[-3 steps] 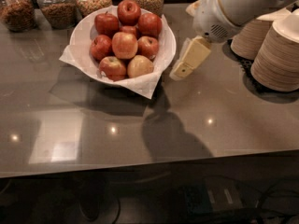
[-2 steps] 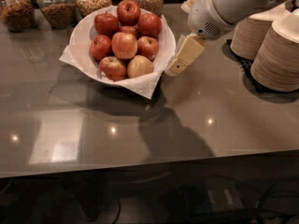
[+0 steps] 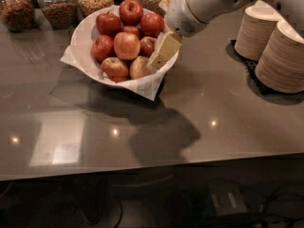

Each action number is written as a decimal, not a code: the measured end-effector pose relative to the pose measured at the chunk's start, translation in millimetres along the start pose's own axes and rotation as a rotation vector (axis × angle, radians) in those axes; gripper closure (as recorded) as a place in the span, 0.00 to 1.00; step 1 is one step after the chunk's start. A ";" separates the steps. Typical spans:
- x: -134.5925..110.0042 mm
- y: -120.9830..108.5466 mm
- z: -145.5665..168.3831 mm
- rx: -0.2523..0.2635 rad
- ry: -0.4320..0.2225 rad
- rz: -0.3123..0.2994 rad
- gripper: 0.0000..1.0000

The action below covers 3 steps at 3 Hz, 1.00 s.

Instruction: Pick apple from white bowl

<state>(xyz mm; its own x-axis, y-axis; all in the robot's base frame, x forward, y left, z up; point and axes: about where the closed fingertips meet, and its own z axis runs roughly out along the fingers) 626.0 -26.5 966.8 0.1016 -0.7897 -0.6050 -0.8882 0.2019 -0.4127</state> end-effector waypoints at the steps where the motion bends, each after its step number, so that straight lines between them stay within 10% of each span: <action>1: -10.4 -4.3 22.6 -0.027 -0.036 -0.019 0.00; 3: -8.1 -1.0 24.6 -0.008 -0.041 -0.029 0.19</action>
Offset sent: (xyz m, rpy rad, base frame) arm 0.0109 0.0176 -0.0062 0.0176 0.0026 0.0378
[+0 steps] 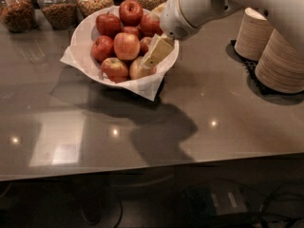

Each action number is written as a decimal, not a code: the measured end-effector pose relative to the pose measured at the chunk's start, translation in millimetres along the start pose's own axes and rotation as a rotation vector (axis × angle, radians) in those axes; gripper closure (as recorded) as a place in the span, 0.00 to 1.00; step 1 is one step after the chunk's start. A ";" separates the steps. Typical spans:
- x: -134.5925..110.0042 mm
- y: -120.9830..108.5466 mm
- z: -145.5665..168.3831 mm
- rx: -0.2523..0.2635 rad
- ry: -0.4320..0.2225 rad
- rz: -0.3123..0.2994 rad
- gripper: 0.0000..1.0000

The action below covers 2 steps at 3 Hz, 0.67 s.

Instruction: Pick apple from white bowl

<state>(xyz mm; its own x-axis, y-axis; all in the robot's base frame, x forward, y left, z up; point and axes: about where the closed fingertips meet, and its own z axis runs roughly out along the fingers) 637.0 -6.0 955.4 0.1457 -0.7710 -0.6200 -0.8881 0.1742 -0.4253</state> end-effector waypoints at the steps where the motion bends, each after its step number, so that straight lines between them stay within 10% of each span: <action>1: -4.0 2.7 3.4 0.014 -0.019 -0.016 0.27; 2: -10.3 2.3 10.1 0.026 -0.048 -0.040 0.16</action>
Offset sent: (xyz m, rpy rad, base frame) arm 0.0047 0.0217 0.0002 0.0515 -0.0962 0.0505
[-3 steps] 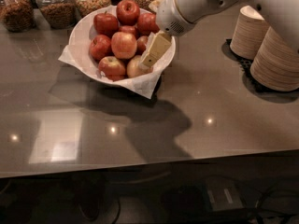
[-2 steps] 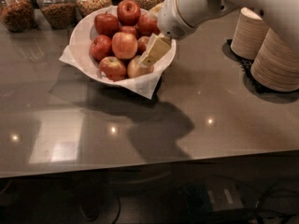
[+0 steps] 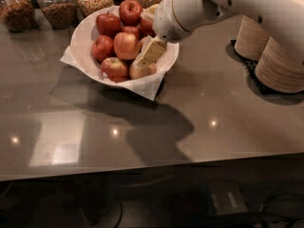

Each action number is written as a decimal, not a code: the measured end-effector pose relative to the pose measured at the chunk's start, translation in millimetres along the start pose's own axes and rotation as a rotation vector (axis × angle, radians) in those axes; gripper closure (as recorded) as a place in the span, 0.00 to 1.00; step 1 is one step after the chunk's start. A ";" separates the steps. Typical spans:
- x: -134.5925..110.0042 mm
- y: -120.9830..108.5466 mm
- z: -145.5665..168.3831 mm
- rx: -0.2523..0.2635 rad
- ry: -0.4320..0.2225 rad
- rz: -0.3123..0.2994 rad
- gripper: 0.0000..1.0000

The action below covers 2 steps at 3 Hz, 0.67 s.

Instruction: Pick apple from white bowl

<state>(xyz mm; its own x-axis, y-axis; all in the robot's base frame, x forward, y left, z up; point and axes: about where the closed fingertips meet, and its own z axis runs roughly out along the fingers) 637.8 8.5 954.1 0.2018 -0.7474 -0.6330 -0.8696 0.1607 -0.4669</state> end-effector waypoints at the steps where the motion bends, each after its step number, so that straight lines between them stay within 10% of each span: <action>1: -4.8 -3.0 8.0 0.013 -0.031 -0.024 0.11; 2: -9.8 -4.7 23.5 0.009 -0.070 -0.036 0.13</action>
Offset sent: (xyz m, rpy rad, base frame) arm 0.0226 0.0332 -0.0113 0.0812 -0.0573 0.0743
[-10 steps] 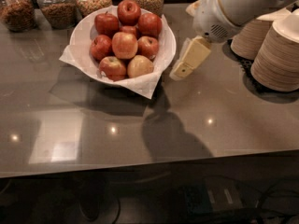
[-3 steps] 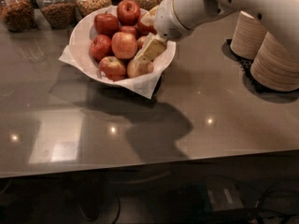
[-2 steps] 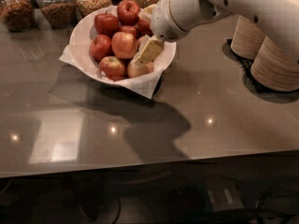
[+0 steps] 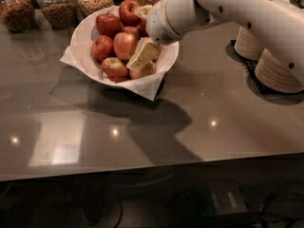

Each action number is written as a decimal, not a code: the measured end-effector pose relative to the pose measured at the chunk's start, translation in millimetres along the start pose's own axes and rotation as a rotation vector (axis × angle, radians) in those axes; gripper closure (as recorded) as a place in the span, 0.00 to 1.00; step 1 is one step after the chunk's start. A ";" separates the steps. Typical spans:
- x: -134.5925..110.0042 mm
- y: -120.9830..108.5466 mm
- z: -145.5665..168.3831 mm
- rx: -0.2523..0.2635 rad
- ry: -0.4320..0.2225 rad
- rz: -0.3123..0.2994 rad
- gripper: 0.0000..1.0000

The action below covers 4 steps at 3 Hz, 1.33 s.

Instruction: Pick apple from white bowl

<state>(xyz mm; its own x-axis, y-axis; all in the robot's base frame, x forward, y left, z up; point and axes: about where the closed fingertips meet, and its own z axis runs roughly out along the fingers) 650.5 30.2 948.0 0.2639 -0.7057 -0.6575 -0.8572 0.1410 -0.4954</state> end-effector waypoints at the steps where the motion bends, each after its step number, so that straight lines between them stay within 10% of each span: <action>1: -0.1 0.5 19.9 -0.014 -0.036 -0.007 0.17; 4: 9.3 4.6 36.7 -0.041 -0.037 0.010 0.19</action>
Offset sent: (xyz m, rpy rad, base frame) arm 0.0133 0.0149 -0.0164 0.0350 -0.0006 0.0376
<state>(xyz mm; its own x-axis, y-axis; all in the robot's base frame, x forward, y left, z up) 665.3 49.8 918.8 0.2705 -0.6782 -0.6833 -0.8770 0.1193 -0.4655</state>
